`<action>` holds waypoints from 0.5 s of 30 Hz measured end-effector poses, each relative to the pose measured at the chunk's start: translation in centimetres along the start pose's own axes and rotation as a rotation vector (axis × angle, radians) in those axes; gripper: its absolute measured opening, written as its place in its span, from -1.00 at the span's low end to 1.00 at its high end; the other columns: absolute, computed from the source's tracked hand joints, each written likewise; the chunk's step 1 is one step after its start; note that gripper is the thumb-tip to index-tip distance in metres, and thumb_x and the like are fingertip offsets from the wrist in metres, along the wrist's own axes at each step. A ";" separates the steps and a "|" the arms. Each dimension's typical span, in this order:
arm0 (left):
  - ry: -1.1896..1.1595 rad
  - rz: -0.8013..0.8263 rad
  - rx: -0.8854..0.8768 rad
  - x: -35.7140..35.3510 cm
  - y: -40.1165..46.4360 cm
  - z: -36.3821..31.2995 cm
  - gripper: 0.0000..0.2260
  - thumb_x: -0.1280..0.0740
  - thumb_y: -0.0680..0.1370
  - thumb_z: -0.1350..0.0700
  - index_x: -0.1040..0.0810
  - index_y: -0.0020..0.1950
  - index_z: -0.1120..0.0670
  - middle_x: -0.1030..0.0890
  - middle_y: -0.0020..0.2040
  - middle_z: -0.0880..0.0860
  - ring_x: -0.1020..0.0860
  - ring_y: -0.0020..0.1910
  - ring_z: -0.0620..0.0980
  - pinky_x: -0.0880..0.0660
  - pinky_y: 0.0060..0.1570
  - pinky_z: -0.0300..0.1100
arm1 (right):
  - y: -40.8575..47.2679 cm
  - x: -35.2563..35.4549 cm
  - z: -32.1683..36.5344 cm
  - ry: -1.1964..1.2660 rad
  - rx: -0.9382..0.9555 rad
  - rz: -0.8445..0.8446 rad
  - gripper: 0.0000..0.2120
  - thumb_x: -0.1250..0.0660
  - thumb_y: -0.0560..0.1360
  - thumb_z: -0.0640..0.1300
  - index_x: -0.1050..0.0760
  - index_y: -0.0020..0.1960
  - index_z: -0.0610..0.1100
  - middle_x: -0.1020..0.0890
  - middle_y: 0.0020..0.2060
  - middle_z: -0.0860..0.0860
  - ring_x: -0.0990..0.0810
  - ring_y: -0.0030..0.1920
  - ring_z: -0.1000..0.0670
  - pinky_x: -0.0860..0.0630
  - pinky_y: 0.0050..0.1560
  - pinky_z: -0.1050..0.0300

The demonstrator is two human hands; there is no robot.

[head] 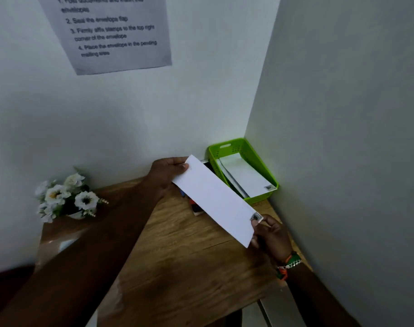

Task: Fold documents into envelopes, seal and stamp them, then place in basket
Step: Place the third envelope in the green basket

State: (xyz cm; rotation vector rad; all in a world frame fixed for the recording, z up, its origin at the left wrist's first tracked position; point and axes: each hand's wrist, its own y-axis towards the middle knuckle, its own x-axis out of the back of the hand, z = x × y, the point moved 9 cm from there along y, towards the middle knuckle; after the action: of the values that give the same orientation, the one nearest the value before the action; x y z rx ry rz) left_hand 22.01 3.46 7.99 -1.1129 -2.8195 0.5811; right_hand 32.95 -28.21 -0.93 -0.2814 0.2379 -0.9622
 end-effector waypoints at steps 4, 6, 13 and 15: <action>0.087 0.059 -0.004 -3.7 3.0 0.8 -0.84 -0.43 0.49 0.38 -0.68 -0.03 0.15 -0.71 -0.14 0.14 -0.65 -0.12 0.13 -0.62 0.01 -0.02 | -0.4 3.8 0.7 0.029 0.008 -0.172 -0.94 -0.39 0.53 -0.31 -0.58 -0.05 -0.33 -0.52 -0.44 -0.22 -0.44 -0.52 -0.05 -0.42 -0.40 0.15; 0.132 0.101 -0.016 -5.7 4.2 1.2 -0.85 -0.43 0.49 0.37 -0.68 -0.06 0.14 -0.70 -0.14 0.17 -0.64 -0.16 0.12 -0.61 -0.03 -0.03 | -0.6 5.1 0.8 0.048 0.015 -0.219 -0.90 -0.38 0.53 -0.32 -0.54 -0.06 -0.39 -0.52 -0.44 -0.22 -0.44 -0.51 -0.05 -0.43 -0.40 0.14; 0.087 -0.073 0.036 -9.7 6.5 4.5 -0.88 -0.41 0.56 0.20 -0.56 -0.16 0.04 -0.60 -0.22 0.12 -0.56 -0.28 0.00 -0.54 -0.33 -0.18 | -1.8 9.4 0.7 0.202 -0.047 -0.447 -0.94 -0.41 0.51 -0.34 -0.58 -0.11 -0.35 -0.56 -0.46 -0.10 -0.51 -0.48 -0.03 -0.53 -0.44 0.21; 0.156 -0.146 0.058 -10.0 6.8 6.7 -0.85 -0.47 0.52 0.14 -0.51 -0.15 0.02 -0.56 -0.22 0.13 -0.53 -0.29 0.05 -0.53 -0.24 -0.07 | -1.4 9.7 0.8 0.241 -0.069 -0.487 -0.94 -0.42 0.50 -0.33 -0.60 -0.14 -0.31 -0.59 -0.48 -0.09 -0.54 -0.47 -0.03 -0.56 -0.43 0.21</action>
State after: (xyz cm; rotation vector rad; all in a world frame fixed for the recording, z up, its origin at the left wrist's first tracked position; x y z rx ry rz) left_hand 32.54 -0.83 0.11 -0.8919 -2.7023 0.5349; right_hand 37.51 -36.91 -0.39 -0.2924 0.4355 -1.4750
